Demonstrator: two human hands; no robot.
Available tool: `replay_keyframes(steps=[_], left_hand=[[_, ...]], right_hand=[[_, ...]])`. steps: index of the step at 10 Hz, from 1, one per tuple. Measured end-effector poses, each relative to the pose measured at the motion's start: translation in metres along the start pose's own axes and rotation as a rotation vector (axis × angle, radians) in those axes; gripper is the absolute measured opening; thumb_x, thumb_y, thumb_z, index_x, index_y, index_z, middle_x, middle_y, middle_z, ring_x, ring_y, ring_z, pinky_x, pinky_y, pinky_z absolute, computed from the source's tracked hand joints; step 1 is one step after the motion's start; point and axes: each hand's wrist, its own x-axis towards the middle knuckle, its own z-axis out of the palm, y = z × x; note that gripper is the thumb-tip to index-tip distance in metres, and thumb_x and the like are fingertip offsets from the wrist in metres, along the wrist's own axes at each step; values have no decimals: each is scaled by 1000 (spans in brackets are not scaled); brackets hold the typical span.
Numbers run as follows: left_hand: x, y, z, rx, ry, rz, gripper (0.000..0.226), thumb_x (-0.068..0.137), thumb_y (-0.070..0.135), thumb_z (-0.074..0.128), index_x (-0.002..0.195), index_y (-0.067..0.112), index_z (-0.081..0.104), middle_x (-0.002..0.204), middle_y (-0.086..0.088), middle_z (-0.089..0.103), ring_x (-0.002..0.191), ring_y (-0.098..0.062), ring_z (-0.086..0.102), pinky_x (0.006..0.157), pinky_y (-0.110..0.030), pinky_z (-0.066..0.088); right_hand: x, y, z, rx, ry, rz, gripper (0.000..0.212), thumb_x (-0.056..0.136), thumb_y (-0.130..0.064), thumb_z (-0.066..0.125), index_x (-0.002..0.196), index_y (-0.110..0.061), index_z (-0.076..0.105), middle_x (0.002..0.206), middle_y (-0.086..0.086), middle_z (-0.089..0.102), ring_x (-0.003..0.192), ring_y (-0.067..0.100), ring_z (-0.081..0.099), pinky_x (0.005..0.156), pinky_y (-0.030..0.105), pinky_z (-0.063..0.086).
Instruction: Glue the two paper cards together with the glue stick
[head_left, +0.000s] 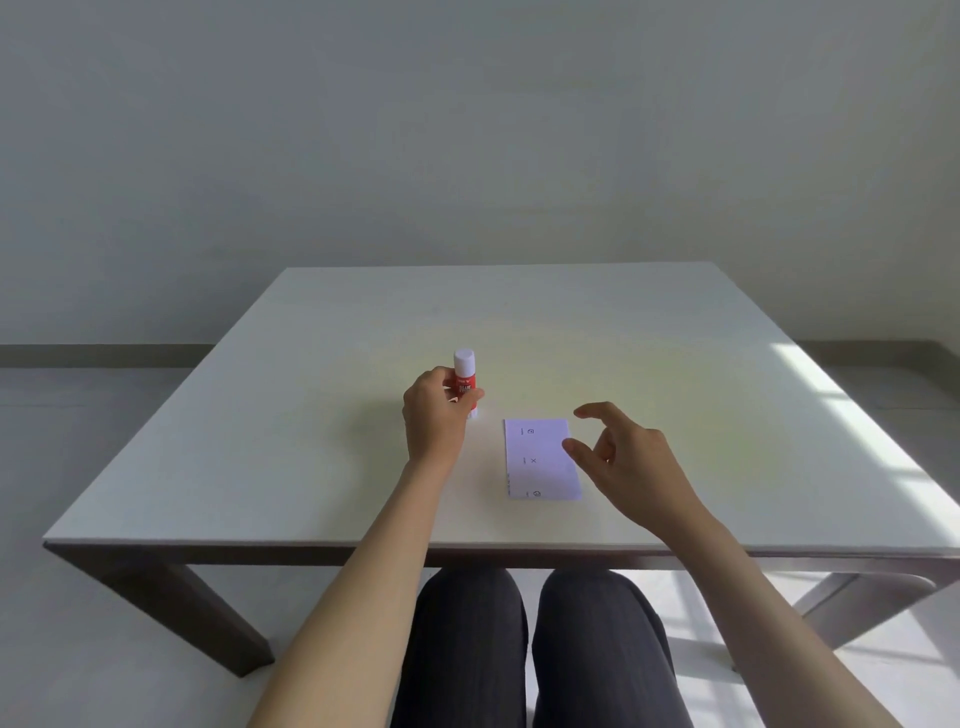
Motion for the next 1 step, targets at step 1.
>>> replay_keyframes(steps=[1], left_hand=[[-2, -5, -4, 104, -105, -76, 46, 69, 27, 79, 108, 7, 65, 106, -12, 69, 104, -31, 63, 84, -36, 49]], right_hand=[[5, 1, 5, -16, -17, 17, 39, 87, -31, 61, 123, -21, 52, 53, -7, 52, 54, 11, 51, 59, 31, 44]])
